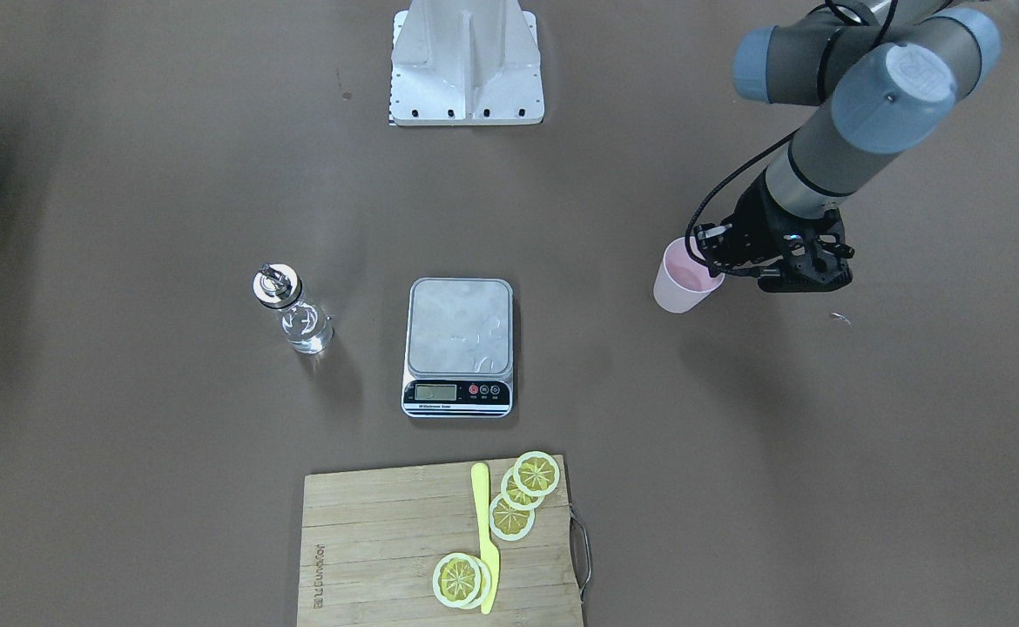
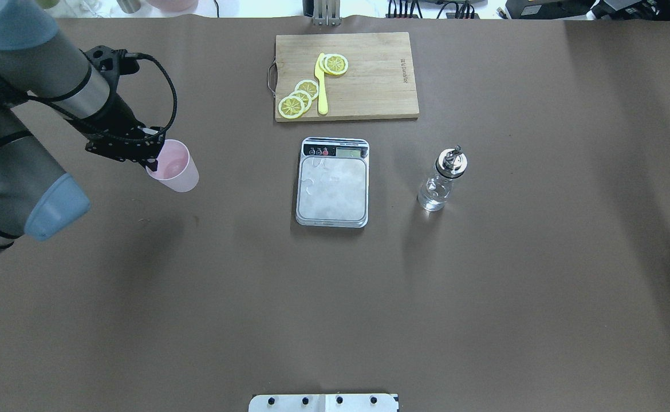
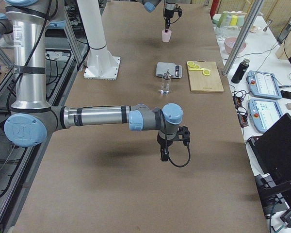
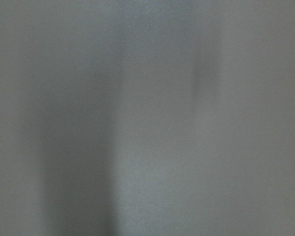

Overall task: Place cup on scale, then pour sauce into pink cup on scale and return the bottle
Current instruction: 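Carry the pink cup with the left gripper onto the scale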

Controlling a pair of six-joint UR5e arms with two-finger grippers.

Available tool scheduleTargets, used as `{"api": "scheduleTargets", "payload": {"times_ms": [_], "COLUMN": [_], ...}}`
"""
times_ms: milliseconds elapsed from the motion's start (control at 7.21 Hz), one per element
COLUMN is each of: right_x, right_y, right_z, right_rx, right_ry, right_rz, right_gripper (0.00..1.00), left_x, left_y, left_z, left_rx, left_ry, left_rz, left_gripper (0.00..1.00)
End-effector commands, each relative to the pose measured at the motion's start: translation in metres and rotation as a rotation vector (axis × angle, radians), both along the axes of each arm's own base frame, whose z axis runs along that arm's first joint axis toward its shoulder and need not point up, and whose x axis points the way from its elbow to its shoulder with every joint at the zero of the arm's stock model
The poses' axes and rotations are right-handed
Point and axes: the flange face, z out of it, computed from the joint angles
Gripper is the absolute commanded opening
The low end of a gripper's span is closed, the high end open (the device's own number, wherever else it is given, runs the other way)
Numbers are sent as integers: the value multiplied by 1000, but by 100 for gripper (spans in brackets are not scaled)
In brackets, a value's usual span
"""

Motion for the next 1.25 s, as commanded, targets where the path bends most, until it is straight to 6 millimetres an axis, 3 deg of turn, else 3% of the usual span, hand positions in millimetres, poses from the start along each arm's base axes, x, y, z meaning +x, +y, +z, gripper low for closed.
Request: {"api": "scheduleTargets", "payload": {"times_ms": [0,277,554,832,1109], "right_x": [0,0,1,1,1], "right_y": [0,1,3,4,5], "right_z": [2,5,7,8,9], "right_rx": [-5,-9,-14,-18,-18], "right_ry": [3,3,4,5,5], "right_rz": [0,0,0,0,0], "right_gripper": [100,100,100,100,100], "left_x": [51,116,153,192,220], "left_y": [20,31,25,27,8], "left_z": [-62,-117,-154,-170,-158], "left_rx": [-108,-147,-180,-171,-150], "left_ry": [20,10,10,7,22], "left_rz": [-39,-97,-135,-183,-207], "left_gripper": [0,0,0,0,0]}}
